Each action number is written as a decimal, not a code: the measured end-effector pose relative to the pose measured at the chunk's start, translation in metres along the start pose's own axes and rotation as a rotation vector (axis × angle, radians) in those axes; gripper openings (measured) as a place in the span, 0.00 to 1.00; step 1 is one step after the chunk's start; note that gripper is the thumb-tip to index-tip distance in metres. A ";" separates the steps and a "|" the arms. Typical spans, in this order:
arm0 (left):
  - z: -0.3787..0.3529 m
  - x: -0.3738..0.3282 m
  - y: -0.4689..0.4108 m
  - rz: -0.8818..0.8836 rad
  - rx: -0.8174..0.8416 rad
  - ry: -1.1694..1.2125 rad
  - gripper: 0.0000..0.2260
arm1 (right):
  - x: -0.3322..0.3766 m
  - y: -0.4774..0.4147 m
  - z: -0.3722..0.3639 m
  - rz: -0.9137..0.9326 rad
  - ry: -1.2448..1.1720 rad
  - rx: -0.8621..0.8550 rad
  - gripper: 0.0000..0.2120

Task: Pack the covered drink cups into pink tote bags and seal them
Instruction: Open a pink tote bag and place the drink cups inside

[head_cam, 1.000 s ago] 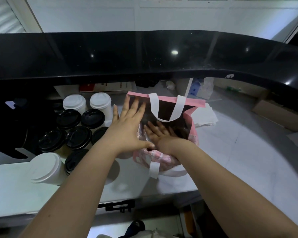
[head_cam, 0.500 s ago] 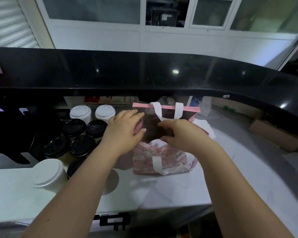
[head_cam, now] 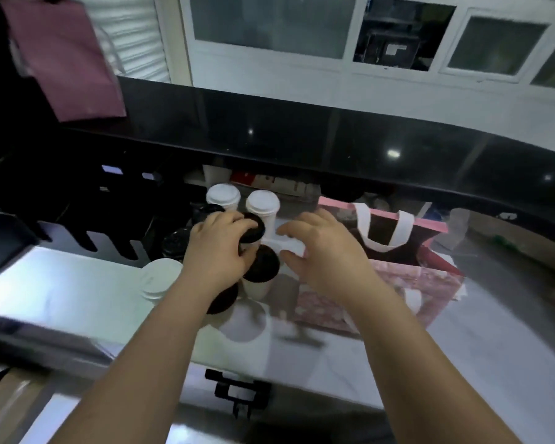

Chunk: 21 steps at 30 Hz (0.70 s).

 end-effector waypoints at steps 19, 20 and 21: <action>-0.007 0.130 0.142 0.452 0.018 -0.050 0.20 | 0.068 -0.015 -0.188 0.009 0.059 0.236 0.34; -0.009 0.131 0.144 0.455 0.020 -0.052 0.20 | 0.069 -0.013 -0.191 0.019 0.065 0.245 0.32; -0.011 0.131 0.146 0.457 0.021 -0.055 0.20 | 0.070 -0.012 -0.194 0.028 0.066 0.246 0.30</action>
Point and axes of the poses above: each hand's wrist, its own y-axis away from the middle knuckle, its own z-axis out of the back of the hand, x = y × z, the point moved 8 cm from there along -y, towards the middle knuckle, and after that the axes turned 3 degrees about z, right-handed, at the moved point
